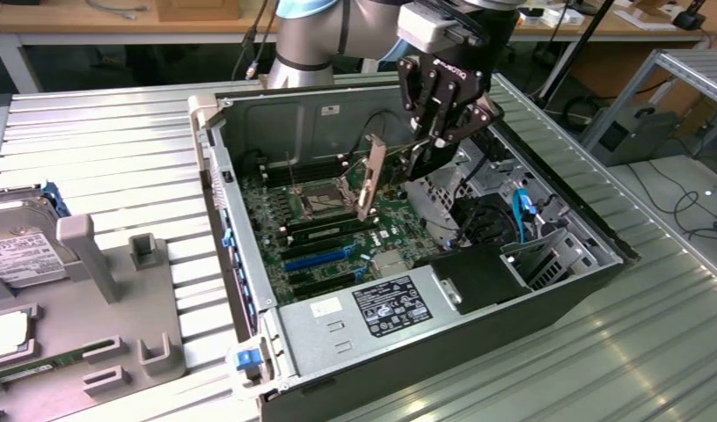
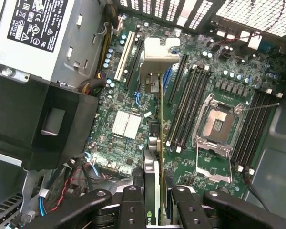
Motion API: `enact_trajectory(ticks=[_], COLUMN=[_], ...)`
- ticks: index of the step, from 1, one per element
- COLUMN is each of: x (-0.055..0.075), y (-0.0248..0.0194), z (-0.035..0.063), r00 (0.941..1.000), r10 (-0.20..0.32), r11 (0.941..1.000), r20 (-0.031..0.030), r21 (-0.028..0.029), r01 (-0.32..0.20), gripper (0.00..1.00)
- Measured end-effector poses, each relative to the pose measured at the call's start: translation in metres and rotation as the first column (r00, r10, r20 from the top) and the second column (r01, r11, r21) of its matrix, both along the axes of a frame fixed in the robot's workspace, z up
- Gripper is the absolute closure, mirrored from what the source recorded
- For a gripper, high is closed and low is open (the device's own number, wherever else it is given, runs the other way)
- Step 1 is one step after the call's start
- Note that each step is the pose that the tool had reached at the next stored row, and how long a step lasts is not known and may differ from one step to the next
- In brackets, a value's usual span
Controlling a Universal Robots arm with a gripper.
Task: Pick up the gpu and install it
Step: 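Insert the gpu into the slot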
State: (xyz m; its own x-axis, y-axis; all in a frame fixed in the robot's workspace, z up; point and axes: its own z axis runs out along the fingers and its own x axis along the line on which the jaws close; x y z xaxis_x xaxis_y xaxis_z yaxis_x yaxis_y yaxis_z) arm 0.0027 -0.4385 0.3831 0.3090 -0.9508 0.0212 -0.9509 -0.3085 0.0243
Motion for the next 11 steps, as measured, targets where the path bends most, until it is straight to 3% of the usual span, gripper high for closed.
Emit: enact_trajectory(ticks=[2,4,8,10,11], x=[0.0000,0.0000,0.0000,0.0000,0.0000], y=[0.0000,0.0000,-0.0001,0.0000,0.0000], z=[-0.0010,-0.0023,-0.0040,-0.0043,-0.0043], r00=[0.9985,0.9927,0.9681,0.9565,0.9562], r10=[-0.055,-0.121,-0.250,-0.292,-0.293], r11=[0.9985,0.9927,0.9681,0.9565,0.9562], r20=[0.0000,0.0000,0.0000,0.0000,0.0000], r21=[0.0001,0.0001,0.0000,0.0001,0.0001], r01=[0.055,0.121,0.250,0.292,0.293], gripper=[0.73,0.73,0.73,0.73,0.73])
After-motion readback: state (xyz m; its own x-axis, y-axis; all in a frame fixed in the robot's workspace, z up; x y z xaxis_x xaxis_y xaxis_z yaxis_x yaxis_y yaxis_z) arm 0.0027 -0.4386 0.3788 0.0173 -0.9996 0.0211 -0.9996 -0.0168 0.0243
